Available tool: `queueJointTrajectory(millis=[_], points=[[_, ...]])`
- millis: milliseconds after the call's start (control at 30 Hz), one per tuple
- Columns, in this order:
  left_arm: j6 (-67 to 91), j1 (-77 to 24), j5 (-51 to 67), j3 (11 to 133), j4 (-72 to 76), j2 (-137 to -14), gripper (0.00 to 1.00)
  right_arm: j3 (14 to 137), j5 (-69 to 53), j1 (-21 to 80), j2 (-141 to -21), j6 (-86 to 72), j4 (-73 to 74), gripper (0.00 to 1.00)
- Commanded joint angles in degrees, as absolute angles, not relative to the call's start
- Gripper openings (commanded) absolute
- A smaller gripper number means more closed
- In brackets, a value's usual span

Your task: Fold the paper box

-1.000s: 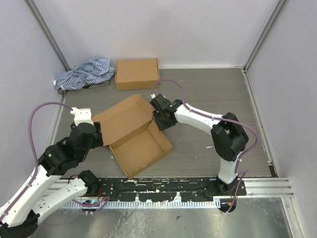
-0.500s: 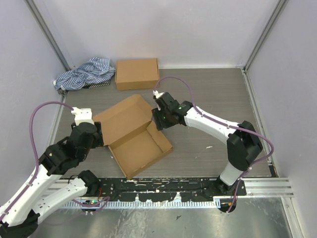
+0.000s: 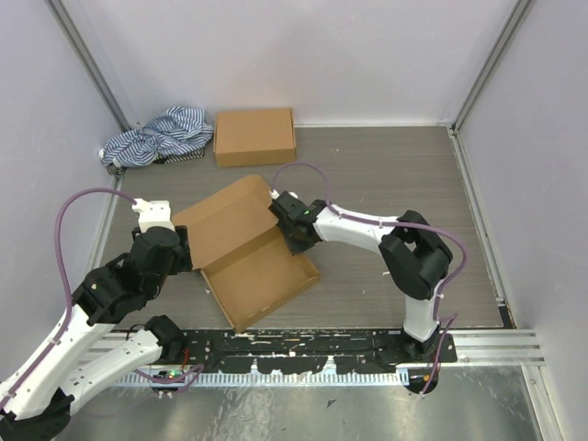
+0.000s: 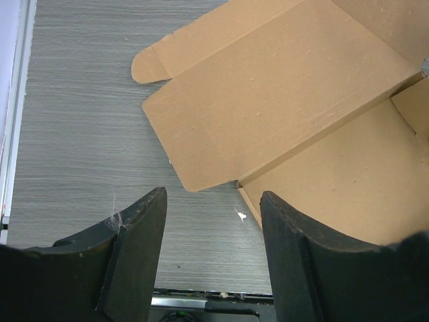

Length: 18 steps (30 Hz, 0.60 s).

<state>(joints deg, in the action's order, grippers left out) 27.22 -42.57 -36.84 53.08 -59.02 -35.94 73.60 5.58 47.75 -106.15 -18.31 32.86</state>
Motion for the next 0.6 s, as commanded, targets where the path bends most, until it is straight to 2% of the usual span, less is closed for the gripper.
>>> queueJointTrajectory(millis=[0, 133, 233, 300, 567], points=[[27.43, -42.41, -37.54, 52.18, -57.92, -35.94, 0.65, 74.81, 20.14, 52.43, -106.61, -25.39, 35.60, 0.16], [27.43, -42.44, -37.44, 52.16, -57.84, -35.88, 0.65, 74.61, 30.84, 55.18, -107.74, -33.93, 41.45, 0.10], [27.42, -42.42, -37.31, 52.14, -57.84, -35.80, 0.65, 72.02, 32.71, 55.25, -107.94, -37.59, 42.40, 0.08], [27.42, -42.44, -37.35, 52.13, -57.86, -35.70, 0.65, 70.69, 34.16, 55.36, -107.93, -39.43, 42.61, 0.02], [27.47, -42.41, -37.18, 52.12, -57.79, -35.29, 0.65, 67.91, 38.57, 55.16, -103.35, -43.77, 44.21, 0.01]])
